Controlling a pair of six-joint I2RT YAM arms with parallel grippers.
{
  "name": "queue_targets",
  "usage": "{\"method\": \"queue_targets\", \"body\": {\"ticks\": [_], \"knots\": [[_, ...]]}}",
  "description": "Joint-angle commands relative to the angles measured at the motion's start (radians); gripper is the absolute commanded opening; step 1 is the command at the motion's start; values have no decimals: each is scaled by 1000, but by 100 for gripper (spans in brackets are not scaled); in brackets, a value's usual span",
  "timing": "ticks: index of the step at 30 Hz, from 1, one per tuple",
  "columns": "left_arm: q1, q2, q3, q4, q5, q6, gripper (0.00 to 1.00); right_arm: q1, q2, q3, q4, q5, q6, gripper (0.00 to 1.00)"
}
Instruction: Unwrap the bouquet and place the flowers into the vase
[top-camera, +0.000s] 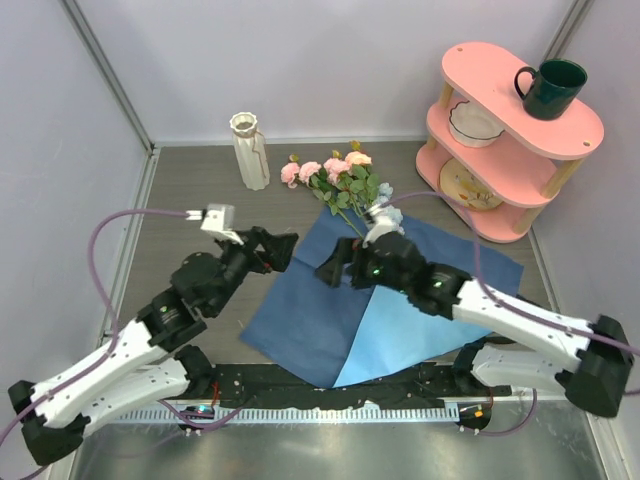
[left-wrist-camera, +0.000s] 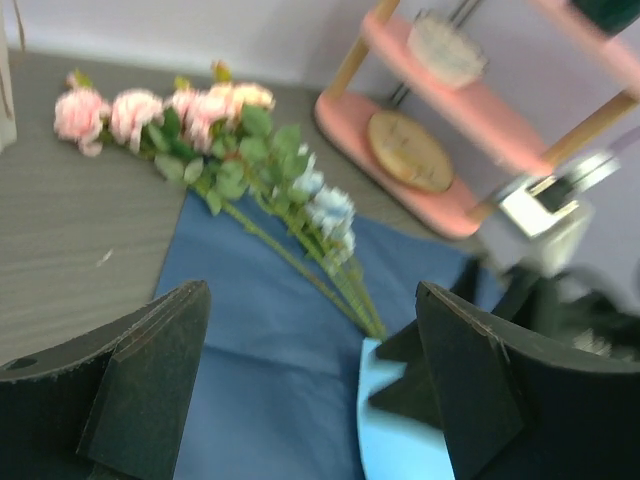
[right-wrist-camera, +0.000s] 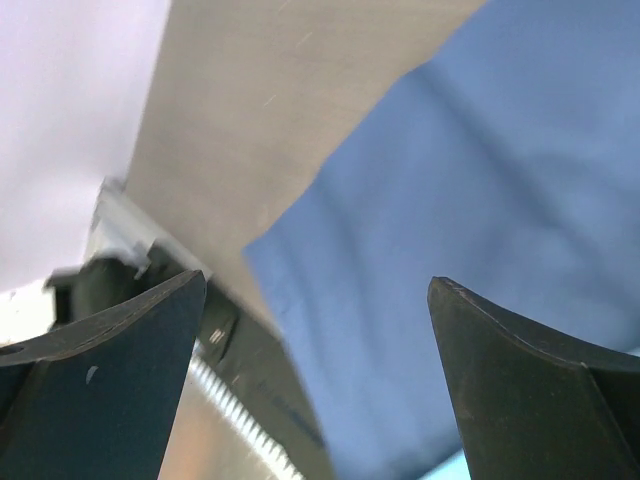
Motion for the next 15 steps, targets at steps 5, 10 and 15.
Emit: {"method": "queue_targets", "body": {"ticks": [5, 10, 15], "knots": [[8, 366, -34, 32, 115, -153, 85, -310, -238, -48, -480, 315, -190, 100], [18, 575, -54, 204, 261, -236, 76, -492, -191, -65, -479, 222, -207, 100], [21, 775, -74, 352, 379, -253, 73, -570, -63, -45, -433, 4, -216, 100]]}}
